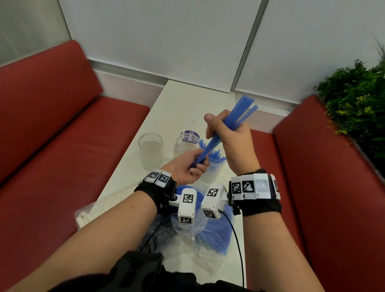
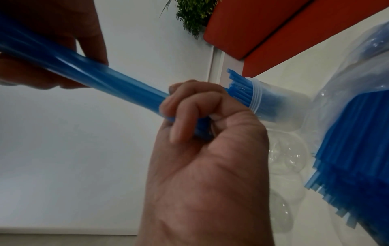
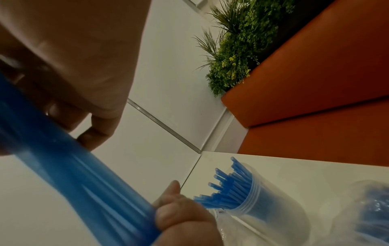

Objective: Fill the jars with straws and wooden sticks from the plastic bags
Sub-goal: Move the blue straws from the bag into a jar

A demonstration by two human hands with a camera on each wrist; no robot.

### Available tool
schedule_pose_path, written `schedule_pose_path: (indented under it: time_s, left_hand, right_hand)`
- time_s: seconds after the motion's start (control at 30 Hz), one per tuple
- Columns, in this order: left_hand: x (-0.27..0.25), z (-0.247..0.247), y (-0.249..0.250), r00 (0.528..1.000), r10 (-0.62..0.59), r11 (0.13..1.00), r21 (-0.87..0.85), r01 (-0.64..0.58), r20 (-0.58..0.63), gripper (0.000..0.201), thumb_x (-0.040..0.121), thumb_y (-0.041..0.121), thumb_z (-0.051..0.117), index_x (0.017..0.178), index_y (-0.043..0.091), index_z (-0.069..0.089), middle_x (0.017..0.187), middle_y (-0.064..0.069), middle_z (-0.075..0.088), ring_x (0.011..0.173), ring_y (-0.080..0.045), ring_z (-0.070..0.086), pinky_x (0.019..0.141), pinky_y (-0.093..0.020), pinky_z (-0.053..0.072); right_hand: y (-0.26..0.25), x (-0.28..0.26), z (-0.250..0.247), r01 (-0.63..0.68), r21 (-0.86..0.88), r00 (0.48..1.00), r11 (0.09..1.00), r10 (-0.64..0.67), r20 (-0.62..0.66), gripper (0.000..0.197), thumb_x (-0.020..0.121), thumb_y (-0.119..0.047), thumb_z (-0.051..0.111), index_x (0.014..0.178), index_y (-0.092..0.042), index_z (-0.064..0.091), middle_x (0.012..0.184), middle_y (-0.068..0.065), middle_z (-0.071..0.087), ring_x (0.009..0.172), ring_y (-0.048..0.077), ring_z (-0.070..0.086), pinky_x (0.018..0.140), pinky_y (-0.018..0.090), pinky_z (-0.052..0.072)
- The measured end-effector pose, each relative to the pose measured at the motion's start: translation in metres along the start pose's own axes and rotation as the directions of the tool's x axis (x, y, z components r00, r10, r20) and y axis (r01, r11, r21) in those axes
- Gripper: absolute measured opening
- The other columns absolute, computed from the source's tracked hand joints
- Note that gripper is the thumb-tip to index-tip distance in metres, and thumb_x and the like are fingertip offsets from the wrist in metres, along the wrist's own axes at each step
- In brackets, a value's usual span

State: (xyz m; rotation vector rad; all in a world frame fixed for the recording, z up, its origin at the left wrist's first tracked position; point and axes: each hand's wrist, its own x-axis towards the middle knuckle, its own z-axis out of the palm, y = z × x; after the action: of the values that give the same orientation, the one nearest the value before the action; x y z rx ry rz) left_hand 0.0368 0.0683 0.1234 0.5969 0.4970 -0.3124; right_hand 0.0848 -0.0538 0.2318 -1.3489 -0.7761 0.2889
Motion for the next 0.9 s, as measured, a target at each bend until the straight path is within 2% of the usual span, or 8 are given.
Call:
schedule_pose_path:
  time_s: [0.2,0.33,0.4,0.5,0.6,0.67,0.8,0.9]
  left_hand:
    - [0.006,0.000,-0.004,0.997,0.026,0.999,0.028,-0.024,-0.069,0.028,0.095,0.030,0.058,0.074,0.012,0.060,0.067,-0.002,0.056,0.046,-0.007,0.049,0.032,-0.015,0.039]
    - [0.009,0.000,-0.003,0.992,0.050,0.998,0.034,-0.047,-0.115,0.041,0.095,0.034,0.058,0.059,0.015,0.051,0.051,0.003,0.041,0.034,-0.005,0.032,0.025,-0.015,0.022]
    - [0.013,-0.002,-0.001,0.976,0.108,0.992,0.083,-0.094,-0.188,0.037,0.097,0.033,0.055,0.065,0.016,0.046,0.047,0.004,0.036,0.032,-0.005,0.026,0.026,-0.016,0.017]
    - [0.017,-0.011,0.000,0.946,0.208,0.976,0.122,-0.182,-0.250,0.021,0.098,0.029,0.051,0.081,0.016,0.048,0.046,0.004,0.036,0.031,-0.006,0.024,0.027,-0.016,0.016]
    - [0.018,-0.024,0.000,0.920,0.290,0.952,0.178,-0.250,-0.263,0.018,0.095,0.026,0.053,0.081,0.016,0.048,0.052,0.002,0.035,0.035,-0.007,0.025,0.030,-0.017,0.016]
    - [0.019,-0.029,-0.001,0.902,0.324,0.939,0.213,-0.270,-0.284,0.021,0.096,0.029,0.056,0.084,0.013,0.050,0.056,0.000,0.037,0.038,-0.008,0.027,0.032,-0.017,0.017]
    - [0.025,-0.029,-0.001,0.853,0.383,0.905,0.331,-0.269,-0.354,0.034,0.102,0.035,0.047,0.088,0.006,0.060,0.060,-0.004,0.055,0.046,-0.012,0.043,0.040,-0.020,0.030]
    - [0.025,-0.032,-0.002,0.815,0.458,0.752,0.644,-0.141,-0.355,0.032,0.101,0.024,0.047,0.092,-0.001,0.066,0.073,-0.011,0.067,0.055,-0.017,0.055,0.051,-0.024,0.044]
  right_hand:
    - [0.000,0.004,-0.003,0.009,-0.031,1.000,0.999,-0.009,-0.010,0.032,0.092,-0.024,0.073,0.063,-0.021,0.059,0.063,0.009,0.059,0.062,0.020,0.056,0.068,0.026,0.050]
    - [0.007,0.006,-0.006,-0.056,-0.134,0.998,0.989,0.057,0.001,0.038,0.095,-0.024,0.070,0.060,-0.019,0.056,0.063,0.008,0.059,0.065,0.022,0.058,0.067,0.029,0.052]
    - [0.009,0.006,-0.010,-0.089,-0.258,0.995,0.962,0.097,0.019,0.036,0.095,-0.028,0.070,0.065,-0.012,0.059,0.068,0.011,0.064,0.068,0.019,0.062,0.071,0.032,0.053]
    - [0.007,0.010,-0.023,-0.150,-0.443,0.976,0.884,0.204,0.075,0.026,0.092,-0.034,0.072,0.082,-0.010,0.069,0.079,0.006,0.072,0.068,0.012,0.064,0.061,0.028,0.054]
    - [-0.004,0.015,-0.039,-0.159,-0.547,0.950,0.822,0.279,0.143,0.016,0.091,-0.030,0.072,0.086,-0.015,0.074,0.073,0.006,0.073,0.057,0.014,0.065,0.050,0.027,0.050]
    - [-0.010,0.017,-0.046,-0.158,-0.533,0.943,0.831,0.287,0.168,0.012,0.090,-0.022,0.072,0.086,-0.011,0.075,0.071,0.014,0.072,0.054,0.019,0.062,0.050,0.028,0.051]
    - [-0.012,0.026,-0.055,-0.155,-0.425,0.981,0.892,0.188,0.036,0.011,0.091,-0.011,0.071,0.090,0.000,0.072,0.067,0.010,0.070,0.052,0.018,0.062,0.053,0.026,0.054]
    - [0.001,0.038,-0.060,-0.143,-0.417,0.981,0.898,0.073,-0.179,0.009,0.091,-0.012,0.069,0.084,-0.007,0.071,0.061,0.005,0.067,0.049,0.017,0.063,0.053,0.026,0.056]
